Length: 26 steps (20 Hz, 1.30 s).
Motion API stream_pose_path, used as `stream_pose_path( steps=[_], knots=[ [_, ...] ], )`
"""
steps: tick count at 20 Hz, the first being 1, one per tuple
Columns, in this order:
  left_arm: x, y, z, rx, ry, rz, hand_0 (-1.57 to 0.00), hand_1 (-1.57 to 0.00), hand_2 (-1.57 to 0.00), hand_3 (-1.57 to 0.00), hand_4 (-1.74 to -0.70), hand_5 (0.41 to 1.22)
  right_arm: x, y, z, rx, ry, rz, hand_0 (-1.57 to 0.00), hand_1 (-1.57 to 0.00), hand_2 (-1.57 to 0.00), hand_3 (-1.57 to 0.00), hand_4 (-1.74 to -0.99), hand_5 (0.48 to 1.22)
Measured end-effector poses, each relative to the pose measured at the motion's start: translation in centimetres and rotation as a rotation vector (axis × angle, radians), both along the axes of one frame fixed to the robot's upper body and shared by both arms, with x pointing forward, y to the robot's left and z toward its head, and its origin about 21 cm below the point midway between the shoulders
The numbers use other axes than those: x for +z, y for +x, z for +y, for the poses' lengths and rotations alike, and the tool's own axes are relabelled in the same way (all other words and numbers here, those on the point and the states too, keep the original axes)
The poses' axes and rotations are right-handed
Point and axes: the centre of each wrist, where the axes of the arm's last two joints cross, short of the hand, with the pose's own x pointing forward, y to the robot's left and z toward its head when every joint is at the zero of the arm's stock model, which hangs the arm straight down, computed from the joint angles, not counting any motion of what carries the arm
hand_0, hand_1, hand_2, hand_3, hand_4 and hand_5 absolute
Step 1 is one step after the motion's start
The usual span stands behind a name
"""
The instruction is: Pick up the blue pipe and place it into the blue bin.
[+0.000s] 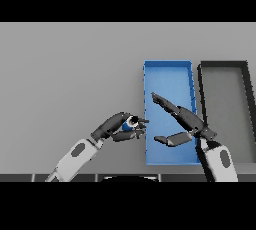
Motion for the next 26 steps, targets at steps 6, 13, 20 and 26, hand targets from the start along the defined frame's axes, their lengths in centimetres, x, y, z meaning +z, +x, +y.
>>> stream_pose_path(
  steps=[6,13,20,26],
  knots=[
    [0.0,0.2,0.0,-0.015,-0.009,0.003,-1.57,-1.57,-1.57,-1.5,-1.74,1.221,1.9,1.6,4.3,0.176,-0.09,-0.062,0.0,0.0,0.0,0.0,-1.241,0.53],
    [-0.3,0.0,0.1,-0.046,0.007,-0.006,-1.57,-1.57,-1.57,-1.54,-1.74,1.221,2.7,3.1,8.6,0.28,-0.133,-0.052,0.0,0.0,0.0,0.0,-1.218,0.508],
    [0.4,0.3,0.6,-0.062,0.226,0.008,-0.78,-0.71,-0.69,-0.58,-1.53,1.221,3.5,5.0,11.8,0.397,-0.17,-0.076,-0.89,-0.87,-0.91,-0.77,-1.486,0.55],
    [-0.2,0.0,0.1,-0.022,0.078,0.046,-1.36,-1.34,-1.25,-1.31,-1.69,1.221,2.5,4.8,12.4,0.489,-0.024,-0.019,-1.39,-1.39,-1.4,-1.32,-1.452,0.968]
  ],
)
